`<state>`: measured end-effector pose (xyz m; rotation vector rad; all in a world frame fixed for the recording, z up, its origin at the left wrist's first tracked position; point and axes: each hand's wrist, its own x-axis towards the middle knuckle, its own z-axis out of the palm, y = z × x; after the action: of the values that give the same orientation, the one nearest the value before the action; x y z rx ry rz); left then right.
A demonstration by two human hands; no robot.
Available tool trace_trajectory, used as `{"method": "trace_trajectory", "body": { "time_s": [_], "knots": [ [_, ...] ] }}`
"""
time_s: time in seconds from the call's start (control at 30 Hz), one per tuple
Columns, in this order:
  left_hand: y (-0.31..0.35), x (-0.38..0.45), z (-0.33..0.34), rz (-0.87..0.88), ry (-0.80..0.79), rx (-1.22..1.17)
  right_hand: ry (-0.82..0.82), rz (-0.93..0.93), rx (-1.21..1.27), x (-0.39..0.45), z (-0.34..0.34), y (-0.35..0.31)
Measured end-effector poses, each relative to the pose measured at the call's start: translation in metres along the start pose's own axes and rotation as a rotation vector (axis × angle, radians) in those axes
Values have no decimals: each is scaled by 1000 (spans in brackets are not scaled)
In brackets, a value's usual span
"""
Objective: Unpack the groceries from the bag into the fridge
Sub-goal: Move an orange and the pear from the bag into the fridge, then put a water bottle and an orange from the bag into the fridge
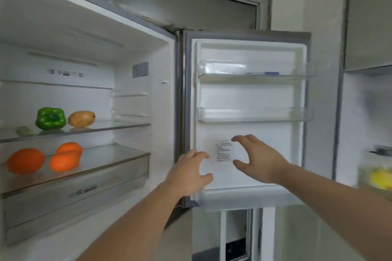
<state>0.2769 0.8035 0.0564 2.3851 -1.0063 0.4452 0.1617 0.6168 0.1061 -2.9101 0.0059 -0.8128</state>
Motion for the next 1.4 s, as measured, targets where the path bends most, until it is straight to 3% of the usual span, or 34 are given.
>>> {"method": "trace_trajectory", "body": {
  "time_s": [0.17, 0.33, 0.6, 0.9, 1.1, 1.4],
  "knots": [
    [113, -13, 79, 81, -156, -111, -112, 242, -61, -140, -39, 97],
    [258, -41, 152, 284, -286, -194, -106, 627, -56, -292, -91, 183],
    [488, -82, 239, 648, -443, -278, -41, 1008, -148, -498, -181, 240],
    [774, -196, 334, 1151, -705, -492, 66, 1525, -347, -736, -294, 261],
    [937, -264, 374, 1387, -845, -651, 156, 1865, -470, -850, -355, 264],
    [1076, -406, 376, 1755, -1023, -773, 276, 2247, -595, -963, -395, 205]
  ]
}}
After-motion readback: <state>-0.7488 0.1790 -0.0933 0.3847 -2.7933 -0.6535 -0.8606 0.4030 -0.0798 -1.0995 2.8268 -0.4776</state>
